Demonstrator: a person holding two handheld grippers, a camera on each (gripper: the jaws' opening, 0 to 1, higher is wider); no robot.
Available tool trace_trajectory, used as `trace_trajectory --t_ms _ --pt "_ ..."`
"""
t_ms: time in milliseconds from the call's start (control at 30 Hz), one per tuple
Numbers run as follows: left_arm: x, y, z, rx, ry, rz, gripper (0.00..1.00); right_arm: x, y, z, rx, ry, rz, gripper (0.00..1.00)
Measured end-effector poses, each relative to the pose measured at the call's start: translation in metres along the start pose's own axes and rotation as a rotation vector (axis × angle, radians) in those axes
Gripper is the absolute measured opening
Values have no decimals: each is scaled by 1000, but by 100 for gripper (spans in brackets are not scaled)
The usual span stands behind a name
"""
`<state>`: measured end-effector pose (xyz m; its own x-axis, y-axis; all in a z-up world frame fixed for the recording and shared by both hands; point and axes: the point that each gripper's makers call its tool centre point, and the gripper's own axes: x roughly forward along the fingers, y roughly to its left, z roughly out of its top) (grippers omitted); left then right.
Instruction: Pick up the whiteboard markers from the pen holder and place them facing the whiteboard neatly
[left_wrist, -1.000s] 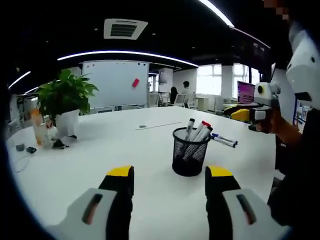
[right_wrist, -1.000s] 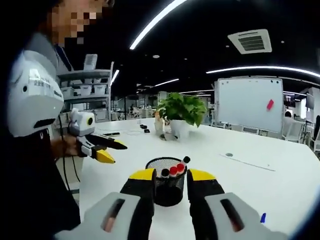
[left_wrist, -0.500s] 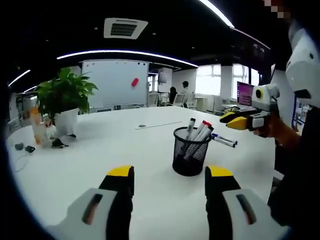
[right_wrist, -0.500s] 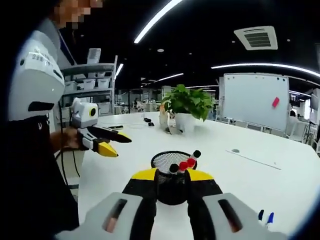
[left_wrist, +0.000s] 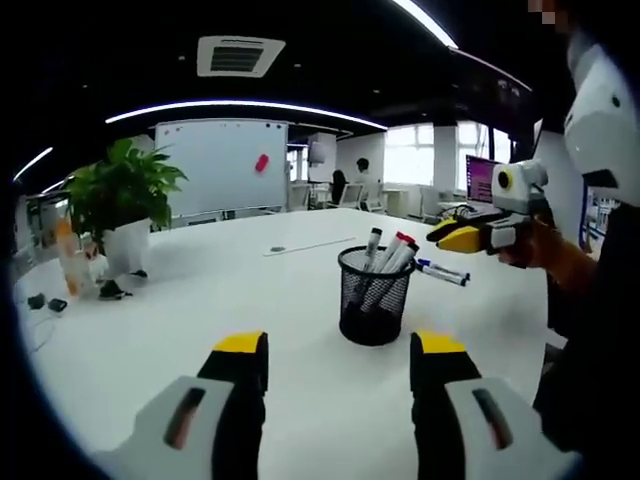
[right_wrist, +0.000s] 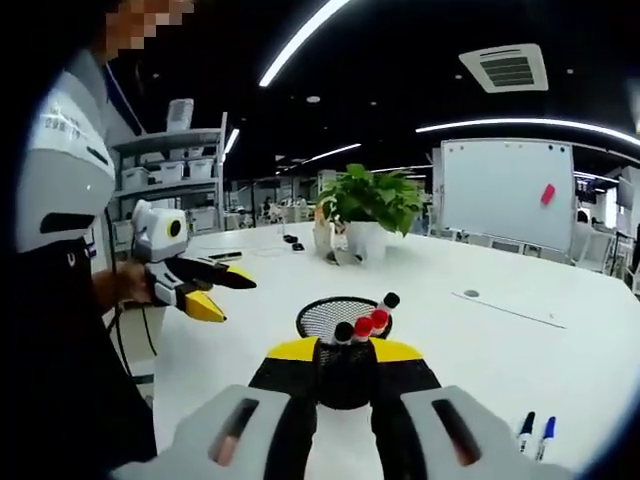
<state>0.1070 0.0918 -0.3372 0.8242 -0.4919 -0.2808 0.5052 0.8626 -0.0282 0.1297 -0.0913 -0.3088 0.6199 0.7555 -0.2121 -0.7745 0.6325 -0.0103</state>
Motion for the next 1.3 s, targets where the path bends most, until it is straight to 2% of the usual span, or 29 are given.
trace_trajectory --t_ms 233,1300 --pt "-6 7 -2 -19 1 35 58 8 3 -4 5 10 16 20" --pt "-13 10 -5 -27 -2 47 58 26 13 -2 -19 12 46 20"
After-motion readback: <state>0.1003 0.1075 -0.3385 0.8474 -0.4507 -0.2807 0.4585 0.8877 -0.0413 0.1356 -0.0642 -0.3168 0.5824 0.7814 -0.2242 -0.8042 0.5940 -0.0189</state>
